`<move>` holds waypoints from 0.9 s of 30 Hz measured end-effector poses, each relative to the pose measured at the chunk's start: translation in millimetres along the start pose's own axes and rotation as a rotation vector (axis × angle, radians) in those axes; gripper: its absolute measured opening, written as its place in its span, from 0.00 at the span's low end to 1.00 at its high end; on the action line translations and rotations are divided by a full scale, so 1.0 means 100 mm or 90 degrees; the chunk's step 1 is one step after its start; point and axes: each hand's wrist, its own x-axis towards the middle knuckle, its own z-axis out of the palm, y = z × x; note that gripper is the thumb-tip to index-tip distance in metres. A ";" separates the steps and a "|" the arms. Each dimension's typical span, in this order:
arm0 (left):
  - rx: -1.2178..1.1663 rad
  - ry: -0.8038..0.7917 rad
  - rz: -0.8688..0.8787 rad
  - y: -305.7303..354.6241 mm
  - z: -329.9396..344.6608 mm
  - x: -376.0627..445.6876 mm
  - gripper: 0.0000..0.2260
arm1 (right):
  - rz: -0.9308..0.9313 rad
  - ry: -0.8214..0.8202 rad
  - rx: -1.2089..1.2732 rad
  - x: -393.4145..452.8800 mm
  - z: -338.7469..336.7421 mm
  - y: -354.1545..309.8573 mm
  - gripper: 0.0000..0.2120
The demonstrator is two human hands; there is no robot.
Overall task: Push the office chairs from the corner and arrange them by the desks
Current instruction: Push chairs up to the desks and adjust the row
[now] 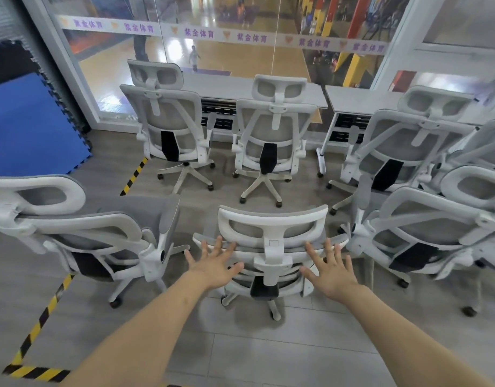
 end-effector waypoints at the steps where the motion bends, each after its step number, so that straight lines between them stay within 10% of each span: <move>1: 0.008 0.001 0.000 -0.03 -0.02 0.01 0.34 | 0.002 -0.001 0.008 -0.02 0.02 -0.04 0.34; 27: 0.026 -0.017 0.007 -0.14 -0.03 -0.06 0.34 | 0.009 0.011 0.025 -0.09 0.06 -0.13 0.35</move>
